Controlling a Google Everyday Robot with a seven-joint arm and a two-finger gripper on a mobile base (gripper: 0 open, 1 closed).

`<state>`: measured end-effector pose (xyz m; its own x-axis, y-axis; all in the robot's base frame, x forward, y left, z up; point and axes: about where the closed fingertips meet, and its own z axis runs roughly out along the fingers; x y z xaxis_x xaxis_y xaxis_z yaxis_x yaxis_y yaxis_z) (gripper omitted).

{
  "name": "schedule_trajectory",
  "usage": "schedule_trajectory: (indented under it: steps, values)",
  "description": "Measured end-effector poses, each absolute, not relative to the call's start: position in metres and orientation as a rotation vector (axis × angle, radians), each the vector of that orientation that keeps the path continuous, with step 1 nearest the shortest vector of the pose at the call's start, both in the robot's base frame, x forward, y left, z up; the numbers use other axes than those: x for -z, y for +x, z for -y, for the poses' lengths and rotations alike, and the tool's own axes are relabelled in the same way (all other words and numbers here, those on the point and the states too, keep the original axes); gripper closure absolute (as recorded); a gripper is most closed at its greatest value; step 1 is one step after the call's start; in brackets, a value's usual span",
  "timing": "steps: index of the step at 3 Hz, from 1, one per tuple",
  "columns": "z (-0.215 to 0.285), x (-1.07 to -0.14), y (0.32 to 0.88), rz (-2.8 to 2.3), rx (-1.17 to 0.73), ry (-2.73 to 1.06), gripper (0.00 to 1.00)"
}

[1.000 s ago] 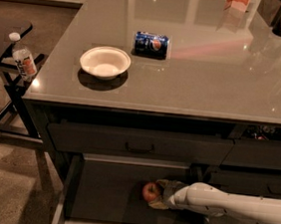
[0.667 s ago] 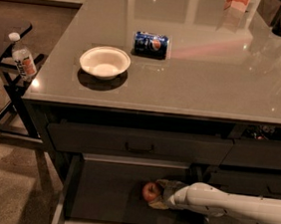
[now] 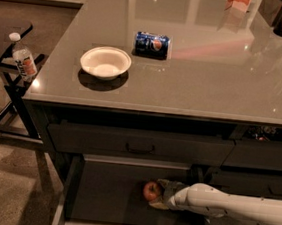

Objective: Place apple into middle drawer

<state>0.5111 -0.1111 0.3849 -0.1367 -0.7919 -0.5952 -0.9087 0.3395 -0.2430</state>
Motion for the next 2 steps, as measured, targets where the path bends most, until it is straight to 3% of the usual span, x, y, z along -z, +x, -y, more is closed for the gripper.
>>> schedule_trajectory:
  steps: [1, 2]
  values:
    - [0.1111, -0.3849, 0.5111, -1.958, -0.231, -1.485, 0.11]
    - [0.1111, -0.3848, 0.5111, -1.958, -0.231, -1.485, 0.0]
